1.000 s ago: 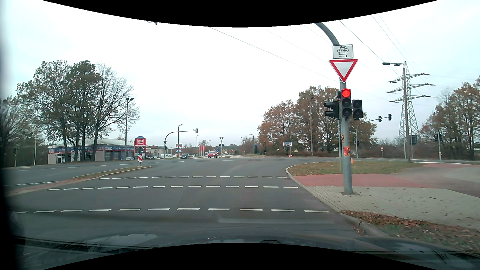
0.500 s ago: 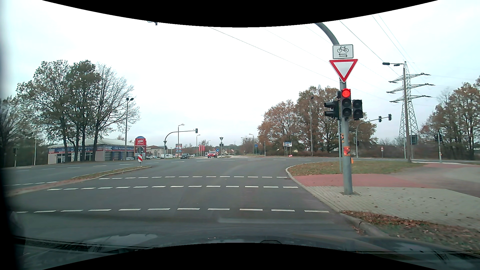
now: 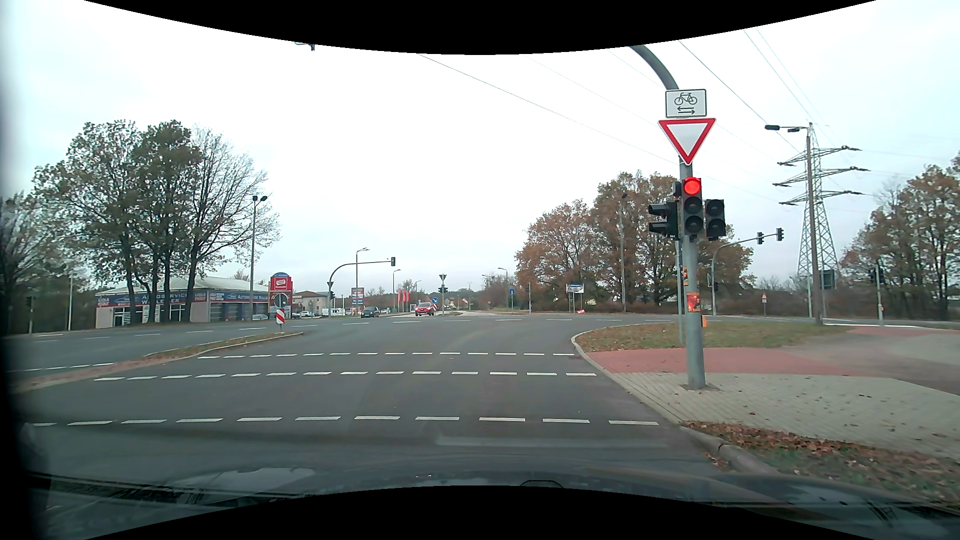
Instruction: Follow the waypoints while adhering to traffic rules and regulations
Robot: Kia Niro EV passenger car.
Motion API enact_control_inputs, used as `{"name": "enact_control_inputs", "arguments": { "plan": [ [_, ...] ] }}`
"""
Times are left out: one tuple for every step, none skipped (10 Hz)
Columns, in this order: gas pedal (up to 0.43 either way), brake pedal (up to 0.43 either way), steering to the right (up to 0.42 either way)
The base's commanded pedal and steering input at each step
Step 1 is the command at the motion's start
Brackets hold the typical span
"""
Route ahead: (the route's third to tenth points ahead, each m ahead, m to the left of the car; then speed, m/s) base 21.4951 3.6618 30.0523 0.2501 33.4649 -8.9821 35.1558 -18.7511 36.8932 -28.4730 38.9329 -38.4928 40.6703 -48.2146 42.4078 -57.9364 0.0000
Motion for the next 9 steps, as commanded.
{"name": "enact_control_inputs", "arguments": {
  "plan": [
    [0.0, 0.341, -0.005],
    [0.0, 0.341, -0.005],
    [0.0, 0.348, -0.005],
    [0.0, 0.348, -0.005],
    [0.0, 0.348, -0.005],
    [0.0, 0.348, -0.005],
    [0.0, 0.305, -0.005],
    [0.0, 0.006, -0.005],
    [0.0, 0.0, -0.005]
  ]
}}
